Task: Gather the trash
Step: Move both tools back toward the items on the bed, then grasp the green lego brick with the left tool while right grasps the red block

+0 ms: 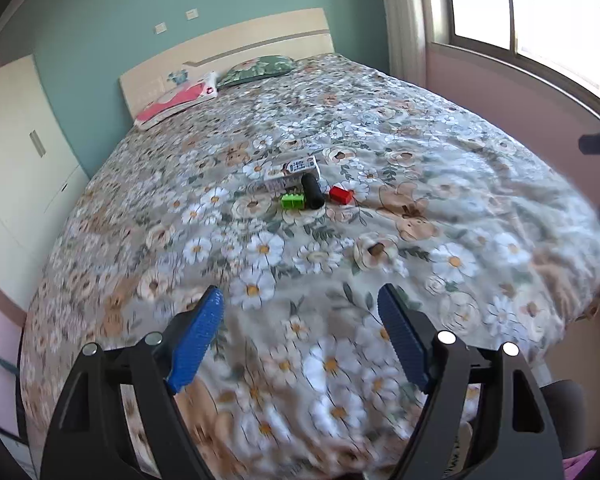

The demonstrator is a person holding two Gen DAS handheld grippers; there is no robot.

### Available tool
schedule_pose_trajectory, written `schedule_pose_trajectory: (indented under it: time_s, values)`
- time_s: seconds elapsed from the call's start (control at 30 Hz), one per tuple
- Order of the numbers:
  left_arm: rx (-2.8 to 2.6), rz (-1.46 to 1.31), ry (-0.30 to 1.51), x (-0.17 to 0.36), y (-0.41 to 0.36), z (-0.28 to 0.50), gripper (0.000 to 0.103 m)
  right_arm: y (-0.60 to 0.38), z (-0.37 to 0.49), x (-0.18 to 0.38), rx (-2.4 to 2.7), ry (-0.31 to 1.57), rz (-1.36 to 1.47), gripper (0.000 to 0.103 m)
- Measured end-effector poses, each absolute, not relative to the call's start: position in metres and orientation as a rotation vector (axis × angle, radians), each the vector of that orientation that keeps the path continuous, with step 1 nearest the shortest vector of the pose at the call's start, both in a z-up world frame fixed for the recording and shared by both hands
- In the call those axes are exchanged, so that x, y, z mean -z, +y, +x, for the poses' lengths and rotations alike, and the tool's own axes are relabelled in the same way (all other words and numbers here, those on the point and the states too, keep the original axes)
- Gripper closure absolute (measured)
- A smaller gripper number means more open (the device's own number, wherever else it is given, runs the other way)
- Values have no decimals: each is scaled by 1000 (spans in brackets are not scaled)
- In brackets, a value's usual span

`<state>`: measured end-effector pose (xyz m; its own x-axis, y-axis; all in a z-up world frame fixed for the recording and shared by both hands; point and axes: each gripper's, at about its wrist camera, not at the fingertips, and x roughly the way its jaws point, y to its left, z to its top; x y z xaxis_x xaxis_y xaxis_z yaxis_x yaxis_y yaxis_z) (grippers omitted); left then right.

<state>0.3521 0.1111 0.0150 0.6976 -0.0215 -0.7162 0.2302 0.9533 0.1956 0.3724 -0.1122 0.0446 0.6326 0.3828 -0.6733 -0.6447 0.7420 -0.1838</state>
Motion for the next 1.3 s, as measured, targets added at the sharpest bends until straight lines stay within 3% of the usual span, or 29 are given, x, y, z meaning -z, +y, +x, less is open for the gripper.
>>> schedule_pose_trajectory:
  time_s: [0.27, 0.73, 1.3]
  values:
    - [246, 406, 813, 20, 114, 438, 22, -88, 470, 1, -623, 718, -428, 33]
    - [563, 597, 838, 121, 114, 601, 21, -40, 657, 138, -626, 894, -432, 33]
    - [772, 664, 876, 173, 101, 680, 22, -14, 740, 200, -677, 952, -391, 33]
